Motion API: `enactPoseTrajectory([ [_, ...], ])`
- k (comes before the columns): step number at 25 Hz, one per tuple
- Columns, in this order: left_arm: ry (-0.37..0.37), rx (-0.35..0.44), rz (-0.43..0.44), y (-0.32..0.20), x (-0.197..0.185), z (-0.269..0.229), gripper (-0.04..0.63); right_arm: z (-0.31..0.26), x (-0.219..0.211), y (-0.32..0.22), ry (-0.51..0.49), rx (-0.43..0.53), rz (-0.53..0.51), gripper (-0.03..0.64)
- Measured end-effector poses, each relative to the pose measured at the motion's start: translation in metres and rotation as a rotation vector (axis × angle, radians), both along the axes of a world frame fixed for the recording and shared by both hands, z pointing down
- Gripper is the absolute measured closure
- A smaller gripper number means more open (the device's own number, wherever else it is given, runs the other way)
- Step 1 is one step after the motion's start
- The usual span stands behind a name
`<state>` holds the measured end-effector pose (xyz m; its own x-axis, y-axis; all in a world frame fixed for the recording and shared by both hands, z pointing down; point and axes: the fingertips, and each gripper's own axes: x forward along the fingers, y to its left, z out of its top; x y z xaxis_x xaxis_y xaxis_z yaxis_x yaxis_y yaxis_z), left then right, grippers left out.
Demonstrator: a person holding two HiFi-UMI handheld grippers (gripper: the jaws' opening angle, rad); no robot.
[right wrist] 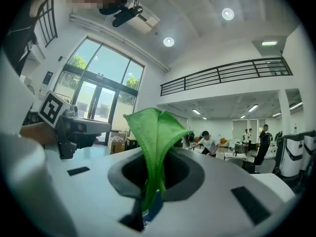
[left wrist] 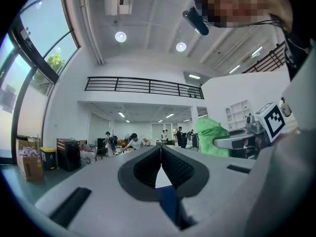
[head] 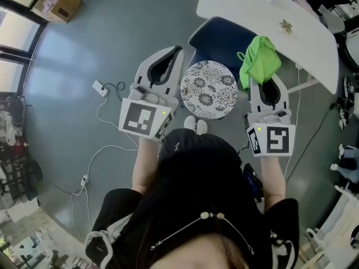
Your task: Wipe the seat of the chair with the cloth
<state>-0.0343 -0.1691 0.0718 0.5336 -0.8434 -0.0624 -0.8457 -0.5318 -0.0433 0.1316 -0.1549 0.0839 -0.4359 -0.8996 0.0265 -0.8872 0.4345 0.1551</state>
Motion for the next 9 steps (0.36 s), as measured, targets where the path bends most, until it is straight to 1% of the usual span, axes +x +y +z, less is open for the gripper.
enactPoseTrajectory([
  [9,-0.008,0.007,0.003,0.001,0.012,-0.009,0.588,-0.008,0.016,0.0,0.006,0.002,0.013,0.566],
])
